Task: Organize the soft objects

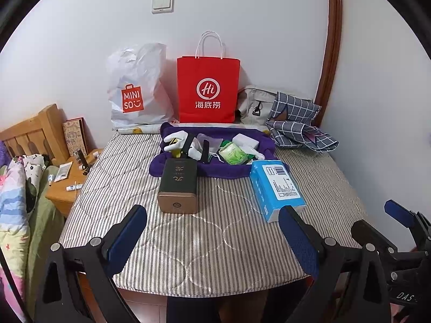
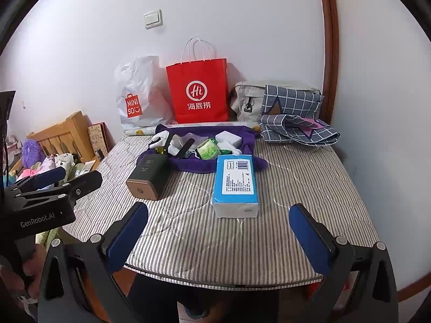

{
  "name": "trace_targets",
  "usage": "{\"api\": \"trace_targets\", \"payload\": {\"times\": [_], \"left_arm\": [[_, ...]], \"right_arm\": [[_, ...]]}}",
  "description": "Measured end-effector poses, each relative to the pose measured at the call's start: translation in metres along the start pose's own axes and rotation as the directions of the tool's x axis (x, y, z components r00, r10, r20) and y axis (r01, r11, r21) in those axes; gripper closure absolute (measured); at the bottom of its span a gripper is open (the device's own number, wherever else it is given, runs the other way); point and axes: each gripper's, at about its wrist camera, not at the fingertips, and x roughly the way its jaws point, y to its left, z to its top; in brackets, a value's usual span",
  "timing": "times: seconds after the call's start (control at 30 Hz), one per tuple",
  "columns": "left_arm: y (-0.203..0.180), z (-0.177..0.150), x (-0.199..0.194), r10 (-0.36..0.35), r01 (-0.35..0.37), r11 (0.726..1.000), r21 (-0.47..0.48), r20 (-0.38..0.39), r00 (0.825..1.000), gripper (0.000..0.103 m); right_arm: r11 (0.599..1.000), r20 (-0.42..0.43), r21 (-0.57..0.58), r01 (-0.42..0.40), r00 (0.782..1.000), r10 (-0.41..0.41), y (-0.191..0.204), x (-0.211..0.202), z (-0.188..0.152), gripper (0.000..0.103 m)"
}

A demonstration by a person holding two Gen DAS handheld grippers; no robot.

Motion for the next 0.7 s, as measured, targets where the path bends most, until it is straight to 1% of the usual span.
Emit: {"api": "trace_targets", "payload": {"times": [0.7], "left_arm": [[-0.0036, 0.0018, -0.0005, 0.0, 0.0, 1.0, 0.0, 0.002, 1.0, 0.004]], "right_arm": [[1.0, 0.005, 0.005, -0.003, 1.0, 0.003, -0.0015, -0.002, 0.0017, 0.0]]}}
